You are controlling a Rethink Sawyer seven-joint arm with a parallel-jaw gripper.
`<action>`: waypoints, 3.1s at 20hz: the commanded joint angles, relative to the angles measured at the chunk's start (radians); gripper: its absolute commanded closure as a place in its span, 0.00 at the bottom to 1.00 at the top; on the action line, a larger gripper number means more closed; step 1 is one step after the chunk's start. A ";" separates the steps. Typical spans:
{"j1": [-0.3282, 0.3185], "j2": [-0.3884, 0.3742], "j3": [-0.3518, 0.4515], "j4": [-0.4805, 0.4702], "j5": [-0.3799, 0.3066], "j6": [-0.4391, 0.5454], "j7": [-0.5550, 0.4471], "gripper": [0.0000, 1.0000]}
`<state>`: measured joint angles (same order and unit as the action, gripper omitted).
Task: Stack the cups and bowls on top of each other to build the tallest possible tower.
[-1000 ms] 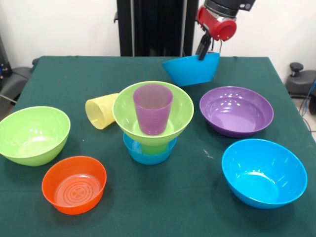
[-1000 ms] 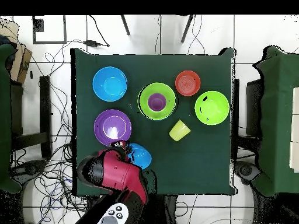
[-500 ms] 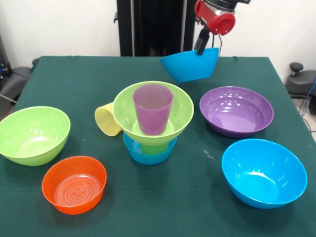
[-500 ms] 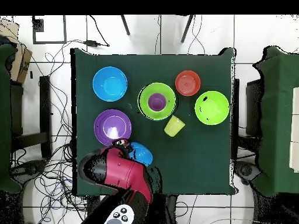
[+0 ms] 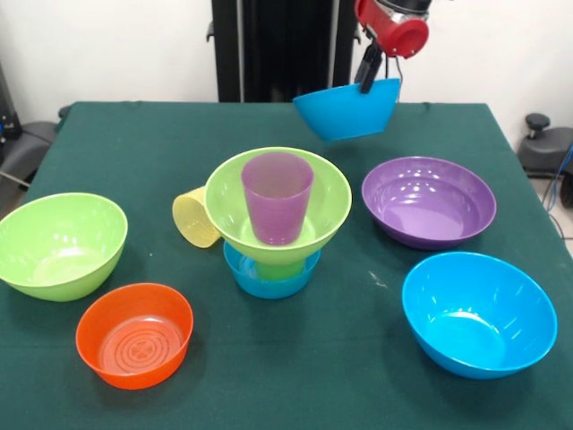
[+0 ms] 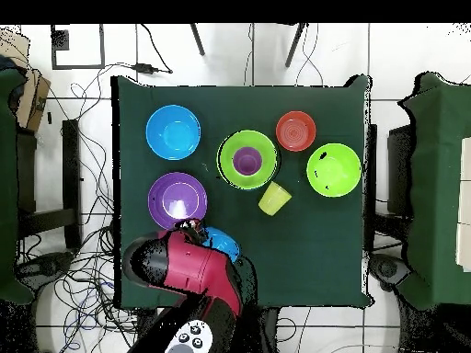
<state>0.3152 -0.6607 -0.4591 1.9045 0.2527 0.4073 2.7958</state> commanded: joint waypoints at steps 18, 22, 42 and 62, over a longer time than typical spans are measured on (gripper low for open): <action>-0.039 -0.145 0.088 -0.165 -0.173 0.364 -0.118 1.00; -0.041 -0.160 0.069 -0.253 -0.248 0.477 -0.177 1.00; -0.155 -0.179 0.186 -0.227 -0.403 0.547 -0.266 1.00; -0.268 -0.059 0.298 -0.072 -0.536 0.237 -0.223 1.00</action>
<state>0.0841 -0.8062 -0.3023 1.7565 -0.1699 0.7458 2.7686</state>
